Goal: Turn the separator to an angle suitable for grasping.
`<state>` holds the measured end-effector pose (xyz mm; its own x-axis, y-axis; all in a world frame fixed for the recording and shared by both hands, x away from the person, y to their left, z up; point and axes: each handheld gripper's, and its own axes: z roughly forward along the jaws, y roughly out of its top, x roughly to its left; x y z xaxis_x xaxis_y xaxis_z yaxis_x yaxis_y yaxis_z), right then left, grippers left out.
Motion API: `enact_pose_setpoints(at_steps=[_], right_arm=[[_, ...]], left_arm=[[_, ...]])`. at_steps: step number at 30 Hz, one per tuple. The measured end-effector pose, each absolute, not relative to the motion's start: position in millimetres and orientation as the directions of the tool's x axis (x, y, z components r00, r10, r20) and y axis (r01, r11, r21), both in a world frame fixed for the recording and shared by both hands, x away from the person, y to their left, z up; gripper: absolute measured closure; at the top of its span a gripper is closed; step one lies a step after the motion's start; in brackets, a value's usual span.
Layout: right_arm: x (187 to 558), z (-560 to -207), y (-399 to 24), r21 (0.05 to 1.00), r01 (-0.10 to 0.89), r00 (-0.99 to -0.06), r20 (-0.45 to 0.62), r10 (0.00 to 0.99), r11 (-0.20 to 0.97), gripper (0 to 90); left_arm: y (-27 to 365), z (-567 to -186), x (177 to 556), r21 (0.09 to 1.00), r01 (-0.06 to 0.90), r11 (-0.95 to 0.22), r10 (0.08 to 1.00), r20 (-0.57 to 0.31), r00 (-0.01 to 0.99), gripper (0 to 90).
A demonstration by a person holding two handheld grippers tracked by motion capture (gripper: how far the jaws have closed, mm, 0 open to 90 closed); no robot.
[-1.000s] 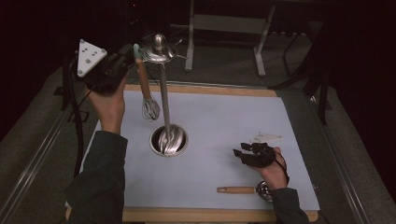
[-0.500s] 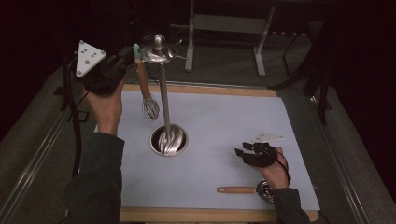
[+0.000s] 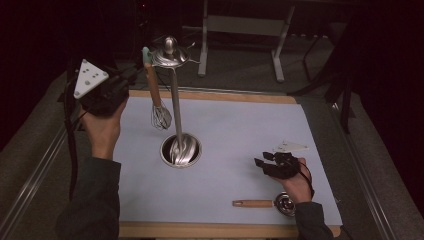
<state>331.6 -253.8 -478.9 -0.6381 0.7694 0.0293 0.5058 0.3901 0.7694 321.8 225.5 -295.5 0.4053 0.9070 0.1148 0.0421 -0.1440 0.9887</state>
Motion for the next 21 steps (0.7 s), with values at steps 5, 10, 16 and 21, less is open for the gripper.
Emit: enact_pose_setpoints(at_steps=[5,10,16,21], right_arm=[[330.5,-477.3,-254.0,0.770,0.503,-0.637,0.024,0.771,0.392,54.5],[330.1,-476.8,-254.6,0.772,0.503,-0.635,0.023,0.772,0.390,54.5],[330.1,-477.4,-255.2,0.772,0.503,-0.635,0.025,0.772,0.389,54.5],[329.9,-477.3,-253.9,0.770,0.503,-0.636,0.023,0.771,0.392,54.4]], left_arm=[[230.2,-318.5,317.6,0.983,0.085,-0.161,0.903,0.112,0.415,85.8],[231.3,-347.3,308.0,0.978,0.119,-0.169,0.899,0.103,0.425,82.0],[231.6,-389.9,296.3,0.971,0.180,-0.155,0.900,0.064,0.432,80.2],[229.1,-430.6,282.6,0.969,0.236,-0.069,0.901,-0.041,0.432,79.1]])
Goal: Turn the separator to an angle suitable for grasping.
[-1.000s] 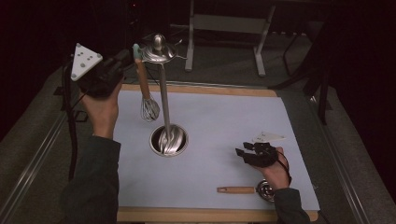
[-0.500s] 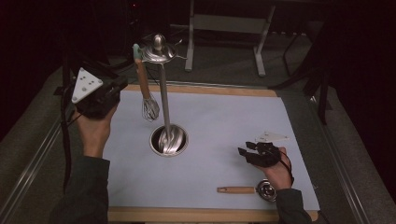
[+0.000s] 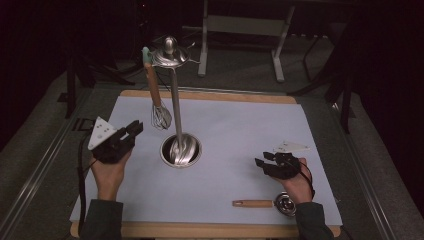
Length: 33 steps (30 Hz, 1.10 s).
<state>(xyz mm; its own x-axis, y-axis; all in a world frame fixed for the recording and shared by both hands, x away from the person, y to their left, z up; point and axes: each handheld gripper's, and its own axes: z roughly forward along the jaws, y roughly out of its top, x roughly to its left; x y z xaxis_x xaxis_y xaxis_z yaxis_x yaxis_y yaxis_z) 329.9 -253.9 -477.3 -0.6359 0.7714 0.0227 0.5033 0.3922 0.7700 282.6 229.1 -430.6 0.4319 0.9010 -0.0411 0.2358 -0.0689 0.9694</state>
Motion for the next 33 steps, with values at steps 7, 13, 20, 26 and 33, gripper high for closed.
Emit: enact_pose_setpoints(at_steps=[7,13,20,26,33], right_arm=[[329.6,-477.1,-254.5,0.771,0.499,-0.637,0.018,0.770,0.395,54.5],[328.9,-475.7,-255.6,0.774,0.492,-0.648,0.020,0.761,0.398,55.9],[326.8,-472.8,-254.2,0.772,0.479,-0.662,0.004,0.750,0.419,56.0],[325.0,-468.4,-254.5,0.755,0.458,-0.691,-0.030,0.722,0.470,54.3],[310.8,-470.4,-261.0,0.701,0.452,-0.754,-0.029,0.656,0.551,52.2]], left_arm=[[223.5,-485.0,275.0,0.940,0.338,-0.045,0.897,-0.111,0.427,78.0],[217.6,-507.4,276.7,0.904,0.412,-0.117,0.893,-0.086,0.442,73.1],[217.5,-525.1,281.4,0.870,0.479,-0.117,0.886,-0.126,0.445,70.1],[217.1,-530.2,283.9,0.857,0.501,-0.122,0.891,-0.129,0.436,67.7],[221.2,-535.8,285.0,0.838,0.525,-0.144,0.910,-0.096,0.403,67.7]])
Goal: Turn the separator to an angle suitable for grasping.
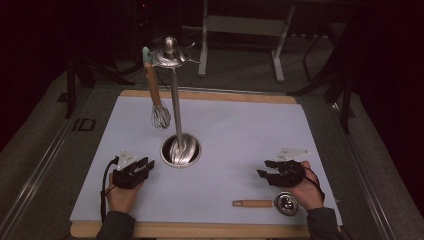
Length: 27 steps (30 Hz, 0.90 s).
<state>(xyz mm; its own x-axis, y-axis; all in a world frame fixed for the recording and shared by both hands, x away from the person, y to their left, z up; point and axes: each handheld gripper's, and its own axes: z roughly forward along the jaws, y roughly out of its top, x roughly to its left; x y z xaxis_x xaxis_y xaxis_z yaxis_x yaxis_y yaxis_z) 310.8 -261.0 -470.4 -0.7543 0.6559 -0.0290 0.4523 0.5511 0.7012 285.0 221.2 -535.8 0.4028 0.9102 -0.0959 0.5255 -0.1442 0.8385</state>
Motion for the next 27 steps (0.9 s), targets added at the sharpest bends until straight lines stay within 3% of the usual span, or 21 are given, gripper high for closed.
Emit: enact_pose_setpoints(at_steps=[5,14,27], right_arm=[[305.1,-476.9,-271.7,0.659,0.476,-0.756,-0.030,0.653,0.582,50.9],[296.1,-485.4,-277.1,0.603,0.480,-0.783,-0.033,0.621,0.637,51.5],[271.6,-490.6,-269.1,0.557,0.369,-0.897,0.003,0.443,0.744,49.8]], left_arm=[[225.4,-539.3,287.6,0.831,0.547,-0.099,0.909,-0.148,0.389,66.5],[223.6,-540.1,288.2,0.825,0.553,-0.114,0.911,-0.135,0.390,64.7],[219.5,-540.1,287.8,0.821,0.551,-0.151,0.913,-0.098,0.396,62.1]])
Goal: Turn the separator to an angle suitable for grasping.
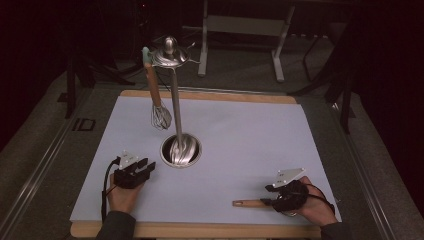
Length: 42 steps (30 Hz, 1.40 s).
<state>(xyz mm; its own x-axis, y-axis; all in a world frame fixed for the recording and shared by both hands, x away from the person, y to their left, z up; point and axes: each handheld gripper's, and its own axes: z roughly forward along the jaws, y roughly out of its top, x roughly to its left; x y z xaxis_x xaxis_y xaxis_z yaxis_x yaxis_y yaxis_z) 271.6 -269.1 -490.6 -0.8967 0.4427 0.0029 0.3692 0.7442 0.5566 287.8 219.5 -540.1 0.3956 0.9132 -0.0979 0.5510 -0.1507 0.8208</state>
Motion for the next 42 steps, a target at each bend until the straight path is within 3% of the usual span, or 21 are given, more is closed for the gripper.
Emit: enact_pose_setpoints(at_steps=[11,15,24,37,42], right_arm=[[274.0,-508.6,-270.7,0.460,0.384,-0.915,0.072,0.397,0.801,49.6],[277.1,-507.1,-269.1,0.448,0.389,-0.915,0.088,0.393,0.805,56.3],[301.1,-506.5,-264.2,0.462,0.489,-0.851,0.067,0.520,0.740,67.9],[350.5,-507.8,-254.6,0.471,0.613,-0.760,0.133,0.637,0.634,67.7],[359.3,-505.0,-252.8,0.425,0.618,-0.767,0.146,0.624,0.661,61.2]], left_arm=[[217.7,-540.2,288.1,0.817,0.553,-0.163,0.914,-0.086,0.396,60.5],[217.4,-540.3,288.0,0.817,0.553,-0.165,0.915,-0.083,0.395,60.5],[216.6,-540.3,288.1,0.816,0.552,-0.170,0.915,-0.077,0.396,60.5],[213.9,-540.4,288.3,0.810,0.552,-0.198,0.913,-0.052,0.404,60.8],[214.0,-540.4,288.5,0.810,0.553,-0.194,0.914,-0.055,0.401,60.7]])
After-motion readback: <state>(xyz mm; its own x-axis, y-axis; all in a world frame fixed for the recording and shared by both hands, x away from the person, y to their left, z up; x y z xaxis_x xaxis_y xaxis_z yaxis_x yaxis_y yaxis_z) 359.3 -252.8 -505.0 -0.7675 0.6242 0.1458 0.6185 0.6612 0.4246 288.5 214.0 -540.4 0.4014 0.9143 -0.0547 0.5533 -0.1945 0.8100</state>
